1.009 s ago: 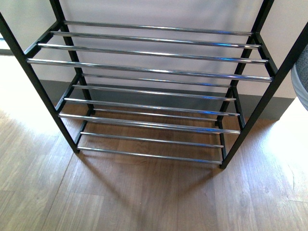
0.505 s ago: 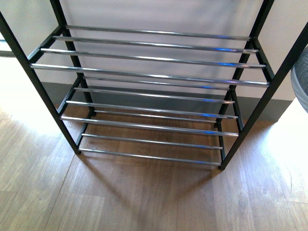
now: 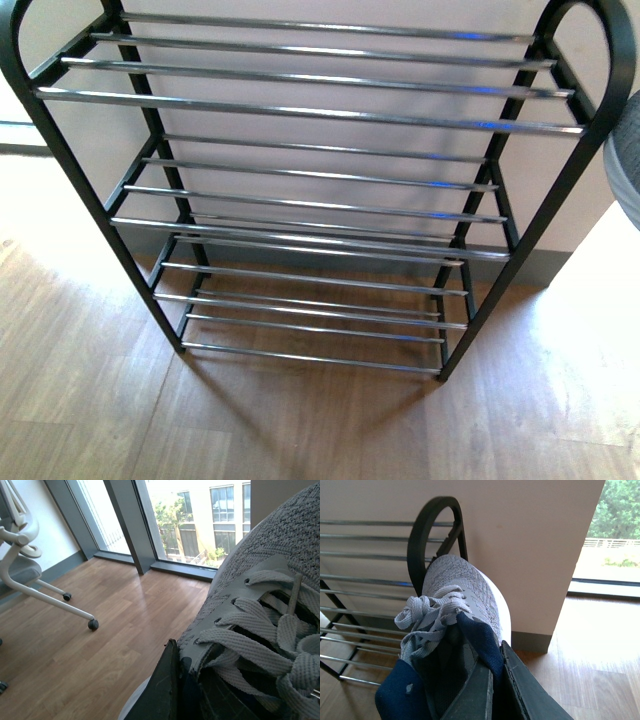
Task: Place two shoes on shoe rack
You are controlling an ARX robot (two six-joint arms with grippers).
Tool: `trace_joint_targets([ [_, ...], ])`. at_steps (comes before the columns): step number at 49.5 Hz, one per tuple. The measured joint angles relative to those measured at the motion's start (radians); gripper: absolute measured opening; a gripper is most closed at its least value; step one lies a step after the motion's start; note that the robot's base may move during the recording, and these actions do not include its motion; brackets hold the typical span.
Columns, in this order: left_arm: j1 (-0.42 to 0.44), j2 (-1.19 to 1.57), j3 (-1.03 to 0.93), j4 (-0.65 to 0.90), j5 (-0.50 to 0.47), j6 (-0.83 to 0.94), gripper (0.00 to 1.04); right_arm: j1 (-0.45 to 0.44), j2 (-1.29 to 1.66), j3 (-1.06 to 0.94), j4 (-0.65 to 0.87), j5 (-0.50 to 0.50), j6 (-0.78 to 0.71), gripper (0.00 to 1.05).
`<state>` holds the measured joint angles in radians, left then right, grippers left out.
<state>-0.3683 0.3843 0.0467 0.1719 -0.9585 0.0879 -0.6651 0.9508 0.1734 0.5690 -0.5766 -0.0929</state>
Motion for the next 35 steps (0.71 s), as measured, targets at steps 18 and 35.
trace_joint_targets([
  [18, 0.0, 0.0, 0.0, 0.0, 0.0, 0.0, 0.02, 0.0, 0.0, 0.0, 0.0, 0.0, 0.0, 0.01],
  [35, 0.0, 0.0, 0.0, 0.0, 0.0, 0.0, 0.02, 0.0, -0.001, 0.0, 0.0, 0.0, 0.0, 0.01],
])
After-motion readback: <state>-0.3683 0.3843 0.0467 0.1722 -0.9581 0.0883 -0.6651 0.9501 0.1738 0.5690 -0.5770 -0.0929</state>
